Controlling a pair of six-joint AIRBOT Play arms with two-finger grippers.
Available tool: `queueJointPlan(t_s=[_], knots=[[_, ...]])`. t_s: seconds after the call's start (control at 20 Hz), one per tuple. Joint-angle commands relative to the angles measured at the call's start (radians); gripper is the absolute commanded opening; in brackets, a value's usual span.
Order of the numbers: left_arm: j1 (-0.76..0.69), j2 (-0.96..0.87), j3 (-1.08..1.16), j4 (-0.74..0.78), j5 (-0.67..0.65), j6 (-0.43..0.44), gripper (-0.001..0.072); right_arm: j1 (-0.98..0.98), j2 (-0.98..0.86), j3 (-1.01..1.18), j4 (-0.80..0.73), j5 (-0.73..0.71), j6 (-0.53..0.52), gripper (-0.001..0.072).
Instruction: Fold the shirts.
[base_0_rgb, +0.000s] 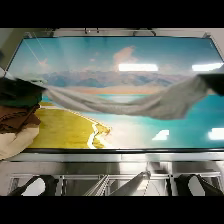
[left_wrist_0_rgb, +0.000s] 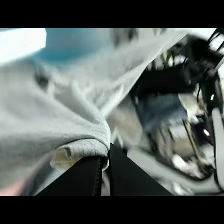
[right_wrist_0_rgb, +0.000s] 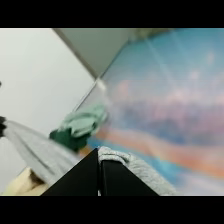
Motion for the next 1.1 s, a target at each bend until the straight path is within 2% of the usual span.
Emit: queueJointPlan(t_s=[0.0,0.1,0.25,0.35,0.5,0.6,0.75,0.8,0.95,1.0,1.05], knots=[[0.175,0.182,0.203,-0.365,0.014,0.028,0.0020,-0.069,0.245,0.182,0.101,-0.214,-0.050,0.0013],[0.298,0.211,0.334,-0.372,0.049,-0.017,0.0023,-0.070,0.280,0.293,0.042,-0.315,-0.074,0.0014],[0.388,0.177,0.424,-0.307,0.023,-0.093,0.0023,-0.066,0.241,0.317,-0.014,-0.288,-0.032,0.0013],[0.311,0.115,0.410,-0.135,0.015,-0.110,0.0023,-0.029,0.162,0.264,-0.021,-0.242,-0.020,0.0014],[0.096,-0.014,0.285,0.032,0.048,-0.100,0.0024,0.110,-0.025,0.142,-0.047,-0.285,-0.058,0.0014],[-0.048,-0.129,0.192,0.086,0.137,-0.032,0.0023,0.250,-0.194,0.107,-0.047,-0.377,-0.168,0.0013],[-0.176,-0.376,0.139,0.138,0.322,0.030,0.0023,0.417,-0.495,0.154,-0.037,-0.649,-0.303,0.0013],[-0.192,-0.485,0.160,0.137,0.341,0.030,0.0023,0.449,-0.615,0.200,-0.037,-0.692,-0.319,0.0014],[-0.204,-0.792,0.315,0.117,0.311,0.023,0.0006,0.488,-0.923,0.367,-0.038,-0.687,-0.304,0.0016],[-0.204,-0.870,0.380,0.087,0.301,0.006,0.0050,0.486,-0.996,0.420,-0.038,-0.671,-0.263,0.0053],[-0.197,-0.935,0.451,0.049,0.296,-0.027,0.0253,0.479,-1.042,0.463,-0.039,-0.648,-0.243,0.0193]])
